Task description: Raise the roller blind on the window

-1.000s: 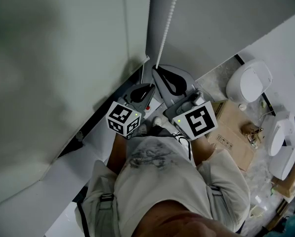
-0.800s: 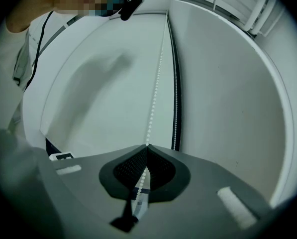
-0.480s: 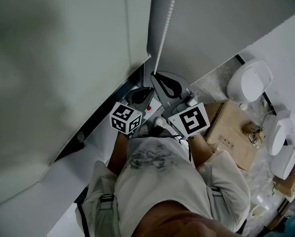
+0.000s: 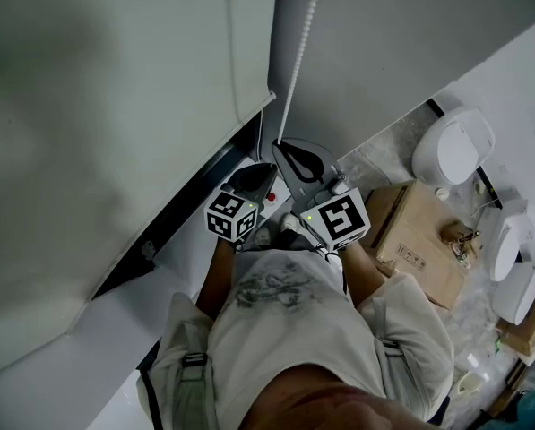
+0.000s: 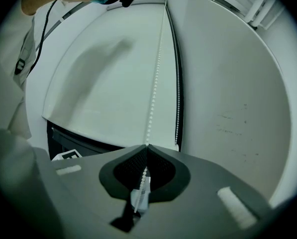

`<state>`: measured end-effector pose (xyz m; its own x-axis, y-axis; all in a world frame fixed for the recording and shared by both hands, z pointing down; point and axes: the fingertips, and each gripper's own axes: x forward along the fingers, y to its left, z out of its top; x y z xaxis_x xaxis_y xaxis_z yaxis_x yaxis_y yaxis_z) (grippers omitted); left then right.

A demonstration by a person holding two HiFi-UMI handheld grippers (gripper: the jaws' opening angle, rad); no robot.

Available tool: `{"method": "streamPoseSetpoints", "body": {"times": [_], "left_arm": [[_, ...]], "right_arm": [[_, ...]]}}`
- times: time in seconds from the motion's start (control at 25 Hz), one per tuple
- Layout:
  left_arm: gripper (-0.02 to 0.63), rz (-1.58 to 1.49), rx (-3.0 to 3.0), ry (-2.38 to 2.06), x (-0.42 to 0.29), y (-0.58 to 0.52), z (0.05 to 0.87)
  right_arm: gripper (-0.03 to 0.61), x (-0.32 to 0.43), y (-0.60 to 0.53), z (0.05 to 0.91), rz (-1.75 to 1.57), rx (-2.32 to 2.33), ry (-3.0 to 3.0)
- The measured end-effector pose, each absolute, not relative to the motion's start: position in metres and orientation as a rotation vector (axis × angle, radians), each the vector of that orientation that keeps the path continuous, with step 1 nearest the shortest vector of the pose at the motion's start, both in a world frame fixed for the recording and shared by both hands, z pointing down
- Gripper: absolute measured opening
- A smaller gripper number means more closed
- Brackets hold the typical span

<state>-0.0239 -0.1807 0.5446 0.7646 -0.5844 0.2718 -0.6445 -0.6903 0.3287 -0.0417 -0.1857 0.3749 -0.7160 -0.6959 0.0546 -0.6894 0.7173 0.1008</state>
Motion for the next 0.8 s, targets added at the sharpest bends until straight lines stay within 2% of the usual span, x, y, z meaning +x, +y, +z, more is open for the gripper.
{"method": "streamPoseSetpoints", "body": {"times": [0.48, 0.8], "left_arm": [[0.016, 0.299, 2.566, -0.925, -0.027, -0.167, 0.571], [0.031, 0.235, 2.650, -0.968, -0.044, -0.161, 0.521]], "right_arm": [[0.009, -0.040, -0.181, 0.406, -0.073, 1.162, -2.758], [0.009, -0.038, -0.180, 0.405, -0.076, 1.191, -2.728]]}}
